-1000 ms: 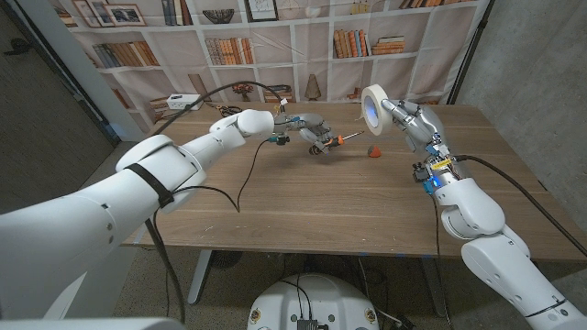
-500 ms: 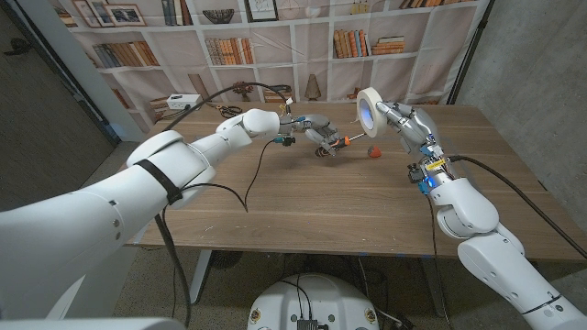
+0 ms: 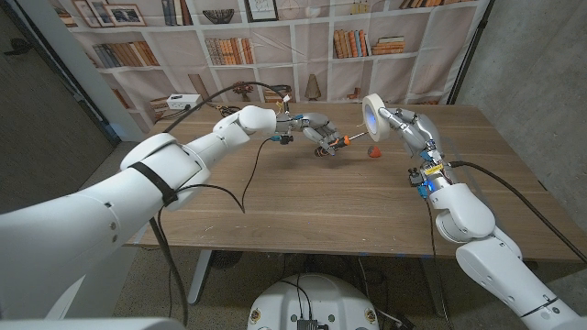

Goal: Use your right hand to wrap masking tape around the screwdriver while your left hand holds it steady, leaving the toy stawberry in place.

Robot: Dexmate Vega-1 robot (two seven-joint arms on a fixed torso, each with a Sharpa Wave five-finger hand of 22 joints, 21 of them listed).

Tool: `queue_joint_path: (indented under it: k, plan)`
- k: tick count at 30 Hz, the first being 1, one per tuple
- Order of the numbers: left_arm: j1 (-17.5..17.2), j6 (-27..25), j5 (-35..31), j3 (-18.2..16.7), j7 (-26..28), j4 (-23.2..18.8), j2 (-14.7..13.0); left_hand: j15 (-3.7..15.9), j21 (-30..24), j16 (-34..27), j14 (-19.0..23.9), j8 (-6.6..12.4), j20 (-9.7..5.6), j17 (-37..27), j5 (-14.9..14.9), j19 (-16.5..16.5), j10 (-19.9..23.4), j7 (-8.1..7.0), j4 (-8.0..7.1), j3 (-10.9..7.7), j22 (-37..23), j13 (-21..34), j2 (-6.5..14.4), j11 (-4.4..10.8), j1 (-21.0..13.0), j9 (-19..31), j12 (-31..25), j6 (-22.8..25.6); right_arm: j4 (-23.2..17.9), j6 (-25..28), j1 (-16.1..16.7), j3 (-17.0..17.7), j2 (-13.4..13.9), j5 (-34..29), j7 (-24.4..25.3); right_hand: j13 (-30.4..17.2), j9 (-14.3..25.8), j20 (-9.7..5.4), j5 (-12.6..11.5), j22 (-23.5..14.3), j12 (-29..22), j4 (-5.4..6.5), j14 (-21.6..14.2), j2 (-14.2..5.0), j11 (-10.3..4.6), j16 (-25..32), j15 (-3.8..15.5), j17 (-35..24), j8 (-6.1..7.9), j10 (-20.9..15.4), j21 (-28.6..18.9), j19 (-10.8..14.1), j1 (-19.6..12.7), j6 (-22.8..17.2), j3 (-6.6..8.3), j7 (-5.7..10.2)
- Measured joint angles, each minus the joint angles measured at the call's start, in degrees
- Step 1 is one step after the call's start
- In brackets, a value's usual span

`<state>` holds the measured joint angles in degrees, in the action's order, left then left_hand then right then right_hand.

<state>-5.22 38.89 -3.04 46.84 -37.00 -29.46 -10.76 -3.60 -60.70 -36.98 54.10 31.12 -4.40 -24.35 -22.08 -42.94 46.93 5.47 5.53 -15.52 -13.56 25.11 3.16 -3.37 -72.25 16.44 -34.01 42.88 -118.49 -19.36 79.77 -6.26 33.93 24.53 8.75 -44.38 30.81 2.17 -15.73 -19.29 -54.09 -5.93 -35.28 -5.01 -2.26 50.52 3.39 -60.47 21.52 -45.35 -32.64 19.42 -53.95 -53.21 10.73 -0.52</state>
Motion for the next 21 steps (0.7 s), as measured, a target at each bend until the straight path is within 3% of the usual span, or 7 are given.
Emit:
queue_joint_path:
  k: [9,13,16,21]
  plan:
    - [-1.55,-3.01,-1.16,-1.02,1.62,-4.51,-1.76,-0.09,-0.55,0.25,0.09,-0.15,0.0,0.0,0.22,0.0,0.01,0.0,0.1,-0.1,0.54,0.01,-0.08,0.0,-0.08,0.0,0.21,0.01,-1.05,0.0,2.31,0.61,-0.07,-1.3,1.3,1.18,0.01,1.11,0.1,0.16,-0.53,0.33,-1.11,0.9,1.65,1.2,0.16,0.8,0.0,-1.66,-1.29,0.55,-0.9,-1.14,0.33,-1.14]
    - [-3.1,-4.4,-1.82,-1.74,3.1,-8.71,-3.11,-0.19,-0.76,0.43,0.19,-0.15,0.0,0.0,0.22,-0.01,0.02,0.02,0.1,-0.1,0.76,0.01,-0.07,-0.01,-0.07,0.0,0.39,0.02,-1.9,0.2,3.35,0.93,-0.05,-1.8,1.72,1.28,-0.54,1.11,0.17,0.16,-0.83,0.37,-1.27,1.12,1.96,1.41,0.0,0.8,0.0,-1.97,-1.73,0.55,-1.12,-1.45,0.37,-1.45]
    - [-4.05,-6.08,-2.57,-2.11,4.93,-11.04,-3.82,-0.19,-0.98,0.44,0.19,-0.16,0.01,0.0,0.22,-0.01,0.04,0.11,0.1,-0.1,0.81,0.02,-0.07,-0.02,-0.07,0.0,0.4,0.11,-2.84,0.47,4.39,1.19,-0.02,-1.86,1.81,1.29,-0.58,1.22,0.29,0.16,-0.83,0.93,-1.57,1.19,2.17,1.62,0.31,0.88,0.0,-2.18,-1.74,0.66,-1.19,-1.46,1.9,-1.46]
    - [-5.16,-7.68,-3.25,-2.48,6.8,-13.72,-4.54,-0.11,-1.2,0.61,0.54,-0.22,0.01,-0.08,0.22,-0.01,0.52,0.3,0.1,-0.1,1.07,0.02,-0.05,-0.13,-0.05,0.0,0.62,0.3,-3.55,0.65,5.25,1.39,-0.01,-1.68,1.76,1.24,-0.74,1.66,0.45,0.43,-1.13,0.93,-1.57,1.21,2.26,2.06,0.31,0.9,0.0,-2.27,-2.22,0.6,-1.21,-1.45,1.91,-1.46]
